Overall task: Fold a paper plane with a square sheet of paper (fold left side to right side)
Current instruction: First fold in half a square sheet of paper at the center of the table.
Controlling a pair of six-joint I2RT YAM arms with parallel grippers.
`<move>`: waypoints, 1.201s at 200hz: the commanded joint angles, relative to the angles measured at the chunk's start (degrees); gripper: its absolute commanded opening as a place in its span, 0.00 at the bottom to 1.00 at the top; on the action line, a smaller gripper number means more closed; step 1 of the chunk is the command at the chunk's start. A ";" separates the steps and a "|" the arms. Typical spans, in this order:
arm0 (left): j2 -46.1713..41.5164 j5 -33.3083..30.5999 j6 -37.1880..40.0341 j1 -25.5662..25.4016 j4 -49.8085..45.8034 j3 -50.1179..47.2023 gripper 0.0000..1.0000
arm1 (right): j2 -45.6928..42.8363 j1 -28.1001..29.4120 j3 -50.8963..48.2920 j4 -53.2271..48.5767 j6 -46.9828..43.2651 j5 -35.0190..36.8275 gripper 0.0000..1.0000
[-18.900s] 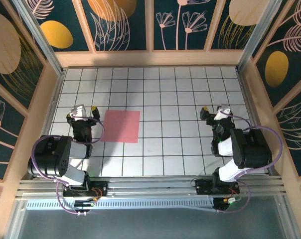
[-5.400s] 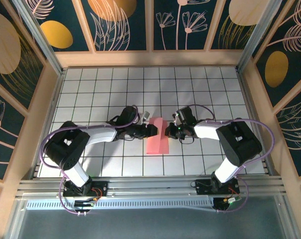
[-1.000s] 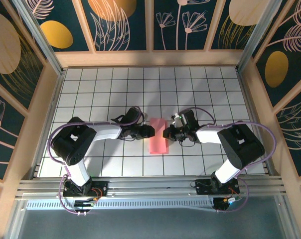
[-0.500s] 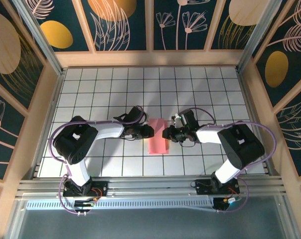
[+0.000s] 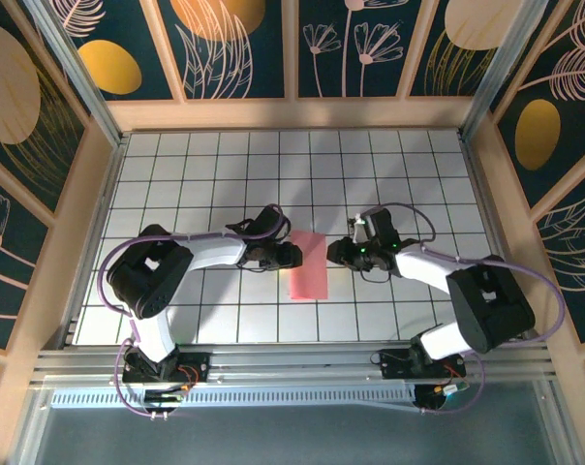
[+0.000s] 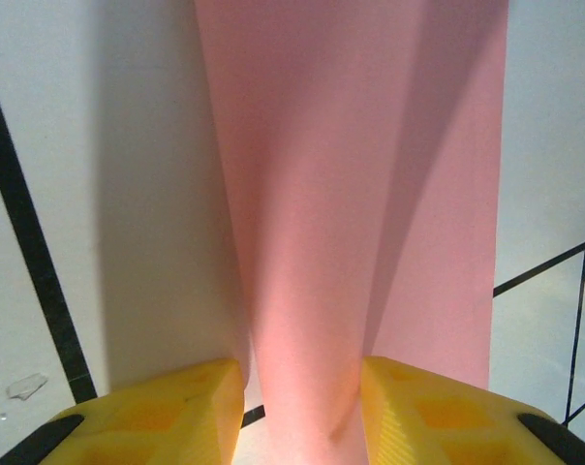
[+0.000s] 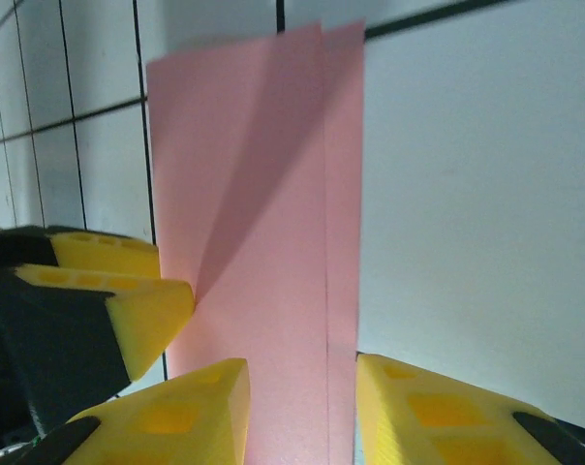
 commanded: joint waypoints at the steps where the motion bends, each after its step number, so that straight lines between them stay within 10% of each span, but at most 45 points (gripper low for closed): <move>1: 4.30 -0.90 0.30 -1.92 -2.27 -0.15 0.39 | -3.60 -1.92 0.99 -4.60 -2.41 3.48 0.37; 240: 10.96 -2.62 2.08 -5.01 -9.00 8.17 0.46 | -6.76 -4.56 -1.68 -2.60 -1.46 2.46 0.45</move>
